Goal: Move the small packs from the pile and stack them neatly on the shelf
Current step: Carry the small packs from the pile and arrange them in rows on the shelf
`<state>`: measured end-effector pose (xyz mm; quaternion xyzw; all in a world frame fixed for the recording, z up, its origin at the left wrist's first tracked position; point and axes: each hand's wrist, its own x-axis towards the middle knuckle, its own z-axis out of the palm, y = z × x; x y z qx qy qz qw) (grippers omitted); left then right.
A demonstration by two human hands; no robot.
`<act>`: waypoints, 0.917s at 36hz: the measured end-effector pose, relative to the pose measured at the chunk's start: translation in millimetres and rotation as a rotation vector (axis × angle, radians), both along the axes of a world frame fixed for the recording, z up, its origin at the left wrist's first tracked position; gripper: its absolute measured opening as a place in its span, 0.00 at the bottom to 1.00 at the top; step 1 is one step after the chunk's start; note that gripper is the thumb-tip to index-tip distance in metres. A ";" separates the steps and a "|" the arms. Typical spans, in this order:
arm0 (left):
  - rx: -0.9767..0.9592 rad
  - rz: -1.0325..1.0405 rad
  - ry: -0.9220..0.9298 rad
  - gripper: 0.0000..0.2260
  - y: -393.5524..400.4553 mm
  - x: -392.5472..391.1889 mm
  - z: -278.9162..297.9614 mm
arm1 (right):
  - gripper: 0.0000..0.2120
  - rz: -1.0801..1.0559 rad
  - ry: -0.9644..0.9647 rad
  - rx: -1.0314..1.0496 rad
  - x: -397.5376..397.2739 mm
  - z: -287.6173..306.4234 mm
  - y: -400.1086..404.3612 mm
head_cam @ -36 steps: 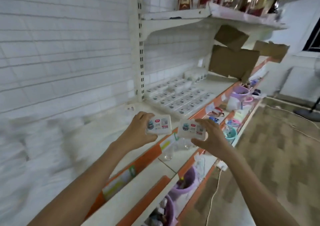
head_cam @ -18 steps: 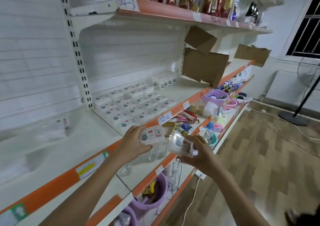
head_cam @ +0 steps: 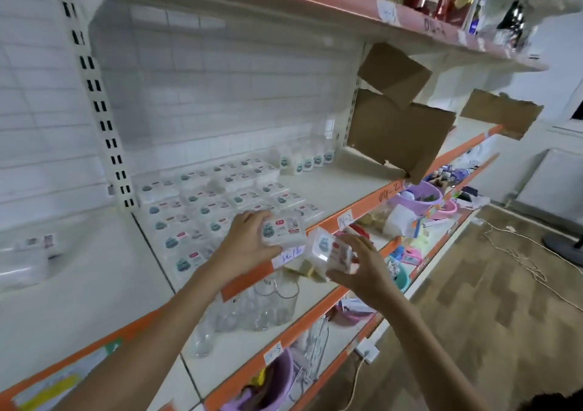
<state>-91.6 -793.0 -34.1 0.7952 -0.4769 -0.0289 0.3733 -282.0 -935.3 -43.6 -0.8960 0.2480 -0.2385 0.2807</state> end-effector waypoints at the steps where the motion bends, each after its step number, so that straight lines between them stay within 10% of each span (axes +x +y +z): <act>1: -0.012 0.015 0.002 0.31 -5.0 8.2 2.6 | 0.32 0.018 0.015 0.006 10.5 5.0 -8.8; 23: 0.029 0.685 0.011 0.31 79.1 143.5 15.1 | 0.33 0.764 0.160 -0.099 275.7 47.0 -23.9; 33: 0.030 0.936 0.068 0.30 96.3 136.3 9.9 | 0.33 0.913 0.331 -0.471 333.8 38.7 -18.3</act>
